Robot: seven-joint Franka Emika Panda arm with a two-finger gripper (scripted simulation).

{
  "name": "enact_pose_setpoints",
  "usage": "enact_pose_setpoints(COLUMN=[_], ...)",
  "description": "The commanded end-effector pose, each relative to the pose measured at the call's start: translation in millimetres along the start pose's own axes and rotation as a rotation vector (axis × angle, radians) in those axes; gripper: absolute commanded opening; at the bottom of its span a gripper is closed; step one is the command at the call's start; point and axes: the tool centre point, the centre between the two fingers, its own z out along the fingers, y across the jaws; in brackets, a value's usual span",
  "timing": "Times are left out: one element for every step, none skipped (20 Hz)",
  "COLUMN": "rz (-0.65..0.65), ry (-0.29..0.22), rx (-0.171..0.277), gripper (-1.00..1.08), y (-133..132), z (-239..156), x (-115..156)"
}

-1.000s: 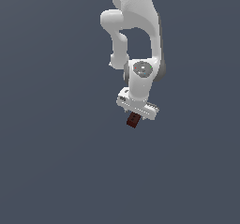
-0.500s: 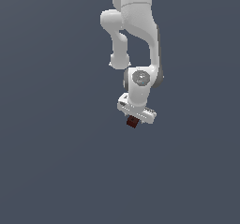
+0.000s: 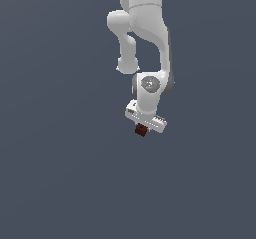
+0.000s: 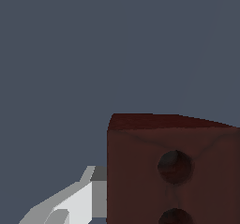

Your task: Pick up the object and move it to a goal position.

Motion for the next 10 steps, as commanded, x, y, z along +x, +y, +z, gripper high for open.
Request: enact_pose_setpoints(rz=[0.001, 0.001, 0.0, 0.0, 0.0, 0.0, 0.0, 0.0, 0.0, 0.0], ry=[0.0, 0.0, 0.0, 0.0, 0.0, 0.0, 0.0, 0.0, 0.0, 0.0], rx=[-0.001, -0.001, 0.0, 0.0, 0.0, 0.0, 0.0, 0.0, 0.0, 0.0], gripper=[-1.0, -1.0, -1.0, -1.0, -1.0, -1.0, -1.0, -1.0, -1.0, -1.0], y=[1, 1, 0, 0, 0, -1, -1, -2, -3, -4], z=[1, 1, 0, 0, -1, -2, -4, -6, -9, -12], x=[0, 0, 0, 0, 0, -1, -2, -3, -4, -5])
